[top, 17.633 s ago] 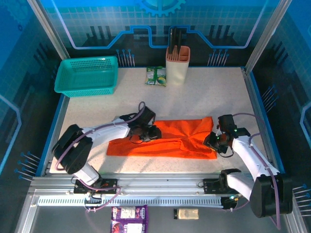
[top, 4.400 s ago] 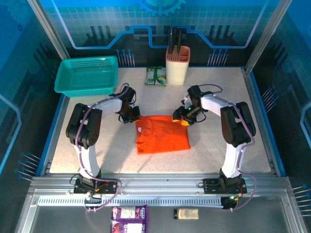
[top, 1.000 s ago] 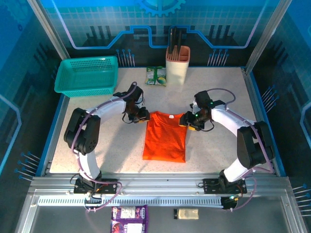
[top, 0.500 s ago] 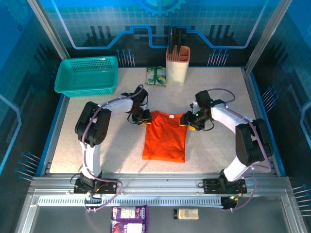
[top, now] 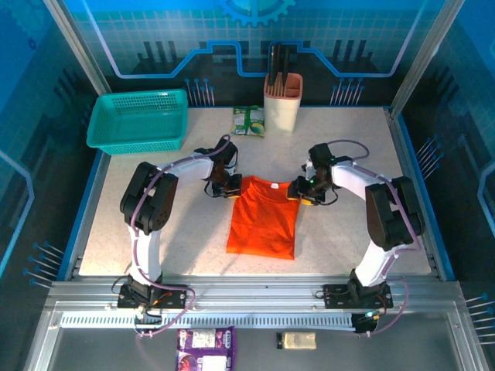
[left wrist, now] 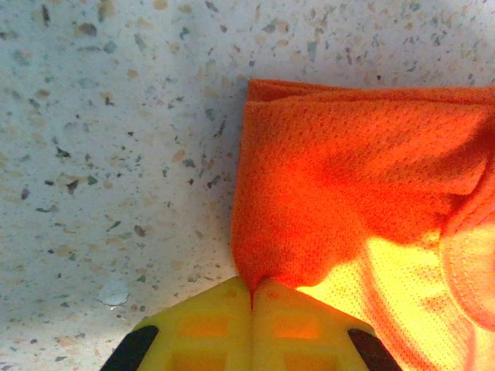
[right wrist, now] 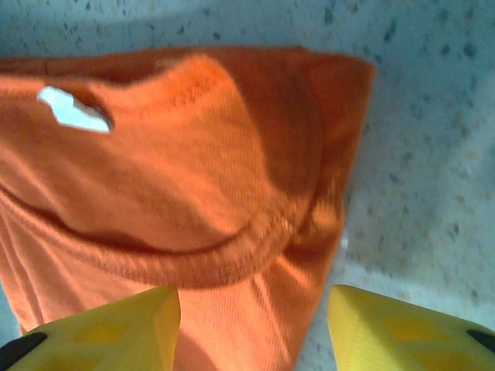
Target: Fold the inside-out t-shirt
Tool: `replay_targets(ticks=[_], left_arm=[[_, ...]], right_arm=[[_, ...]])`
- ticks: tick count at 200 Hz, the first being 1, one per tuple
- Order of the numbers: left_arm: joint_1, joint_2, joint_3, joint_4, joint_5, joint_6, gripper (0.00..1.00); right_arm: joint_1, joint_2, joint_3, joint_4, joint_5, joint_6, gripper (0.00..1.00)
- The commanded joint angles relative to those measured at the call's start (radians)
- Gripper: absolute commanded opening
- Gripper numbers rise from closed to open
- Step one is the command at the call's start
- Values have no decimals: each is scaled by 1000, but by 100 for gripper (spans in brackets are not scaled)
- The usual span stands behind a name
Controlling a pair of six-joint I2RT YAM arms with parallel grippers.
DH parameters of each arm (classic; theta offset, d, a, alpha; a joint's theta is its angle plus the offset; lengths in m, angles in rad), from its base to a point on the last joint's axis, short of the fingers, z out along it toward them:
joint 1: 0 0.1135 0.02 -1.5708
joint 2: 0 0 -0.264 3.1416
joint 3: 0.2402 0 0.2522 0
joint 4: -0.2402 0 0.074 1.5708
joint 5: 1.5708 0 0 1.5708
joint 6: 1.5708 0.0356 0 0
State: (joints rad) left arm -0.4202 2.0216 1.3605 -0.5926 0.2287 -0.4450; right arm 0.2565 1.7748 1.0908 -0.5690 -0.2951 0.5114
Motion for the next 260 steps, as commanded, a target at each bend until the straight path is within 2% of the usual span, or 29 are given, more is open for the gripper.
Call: replay_targets(ticks=[1,34,60,86,117,145,154,190,212,222,238,260], left_arm=[[-4,16,-25,-27,-39,8,0],[-3,14,-27,-33,-44,8,0],[-3,15,-23,-36,-43,6,0],[-2,11,-25,-40,-49,4,0],[0,16,-26,-42,-49,4,0],[0,14,-27,-42,-48,3,0],[0,14,-28,-42,-49,3,0],[1,14,-33,-36,-45,3,0],[1,15,-31,-35,-45,5,0],[1,16,-31,-37,-45,3,0],[3,17,-34,-33,-45,3,0],[4,16,-40,-31,-46,3,0]], right_arm=[[-20,42,28,36,-23,-21,53],[-23,69,17,51,-1,-11,53],[-22,90,3,70,-49,-6,53],[-24,59,-43,51,28,9,53],[-6,54,-54,77,25,30,53],[34,71,-32,121,-72,53,49],[45,70,-23,128,-82,60,44],[60,53,33,48,24,46,35],[52,62,35,48,8,41,30],[54,67,37,39,23,44,31],[61,81,46,3,77,44,41],[75,102,55,-40,163,42,43]])
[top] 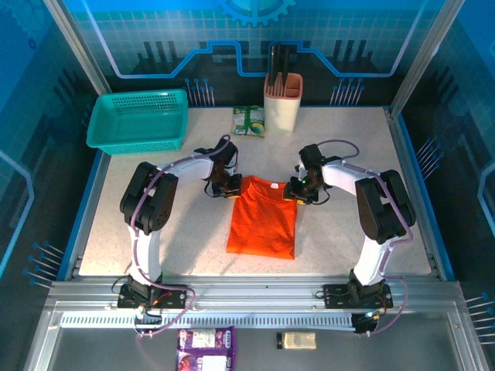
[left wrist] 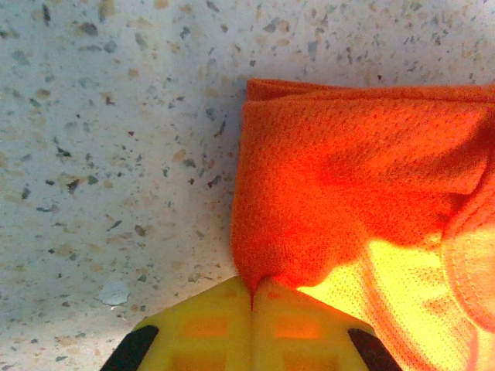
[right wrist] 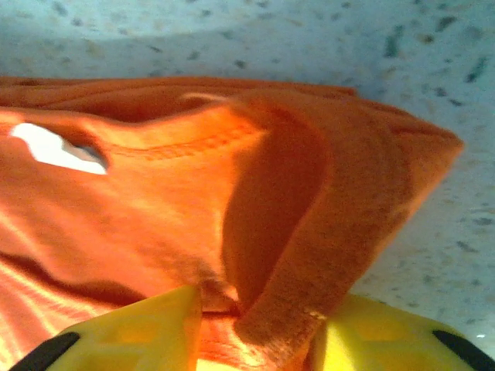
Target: Fold the inside-out t-shirt
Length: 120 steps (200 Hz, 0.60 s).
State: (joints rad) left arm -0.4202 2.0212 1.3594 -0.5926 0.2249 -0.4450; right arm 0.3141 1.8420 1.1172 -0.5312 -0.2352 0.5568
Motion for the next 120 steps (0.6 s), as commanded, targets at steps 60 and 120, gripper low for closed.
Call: replay_targets(ticks=[60,120], left_arm=[[7,0,-73,6,-34,2,0],[63,-103,-124,116,48,-34,0]], right_arm=[[20,35,-4,73,-45,30,27],[-26,-38,20,63,-30,24,2]])
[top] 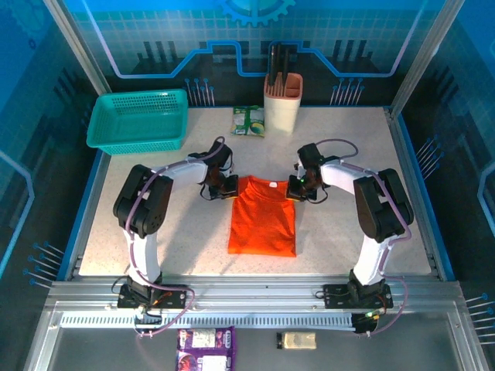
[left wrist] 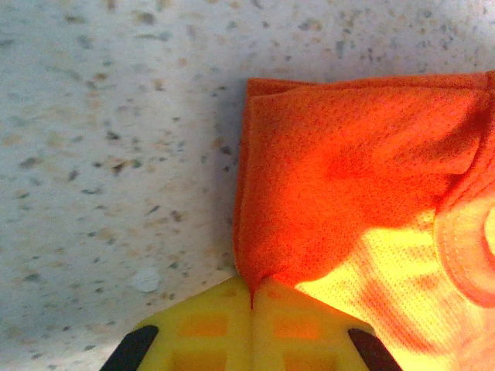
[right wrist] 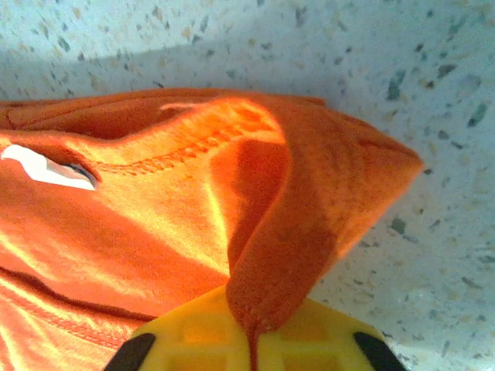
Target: Fold the inside-out t-shirt
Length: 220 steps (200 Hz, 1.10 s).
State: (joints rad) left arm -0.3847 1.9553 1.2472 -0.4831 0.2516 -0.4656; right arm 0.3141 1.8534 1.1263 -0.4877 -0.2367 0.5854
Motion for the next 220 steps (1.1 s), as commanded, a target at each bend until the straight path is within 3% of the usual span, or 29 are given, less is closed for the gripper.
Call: replay_targets(ticks=[1,63,159,186,220], left_arm=[[29,-38,-11,6,24,-13,0],[65,-54,98,17,133,-15,0],[112,-113,429,-56,218,-7,0],[112,-187,307,-4,245,-22,0],[109,-321,-28,129,280,-72,0]], right_arm=[[-27,-51,12,20,-30,-5,2],[-43,-106,150,-75,-24,-56,0],[-91,-136,508,-246,12,-158,0],[-86,-213,388,-210,-25,-163,0],[-72,-350,94,-123,-63,-125,0]])
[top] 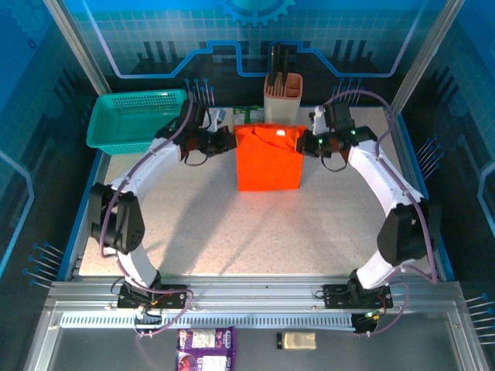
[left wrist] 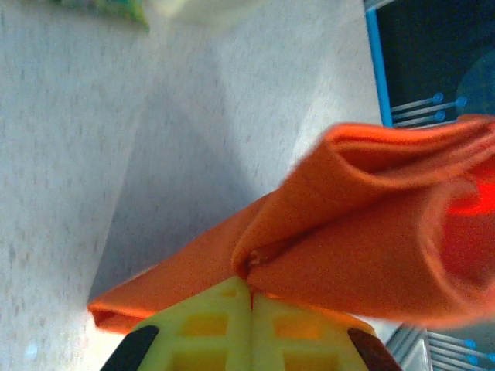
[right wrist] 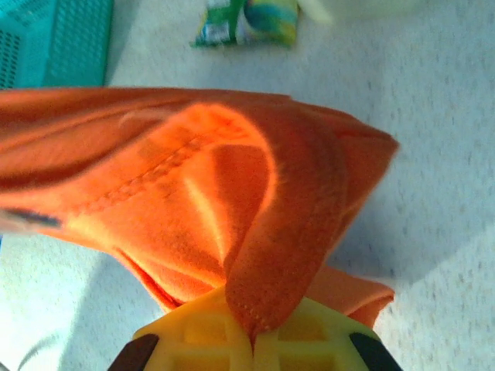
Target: Fold the inside-out t-shirt
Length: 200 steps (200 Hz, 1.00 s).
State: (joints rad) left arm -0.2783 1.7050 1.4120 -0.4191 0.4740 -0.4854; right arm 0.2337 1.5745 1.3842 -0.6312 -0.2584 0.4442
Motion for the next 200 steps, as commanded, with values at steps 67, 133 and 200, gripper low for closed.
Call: replay_targets(ticks=[67,133,200], left_arm=[[-87,-233,-613,240,67,-189,0],[-110,-265,-562,186,30,-192,0],[-34,-27,-43,-1,68,-78,0]], right_arm=[[140,-281,-576,118,-43,192,0],[149,-294,-512,28,49,165,0],[20,-61,-38,-47,2,40,0]])
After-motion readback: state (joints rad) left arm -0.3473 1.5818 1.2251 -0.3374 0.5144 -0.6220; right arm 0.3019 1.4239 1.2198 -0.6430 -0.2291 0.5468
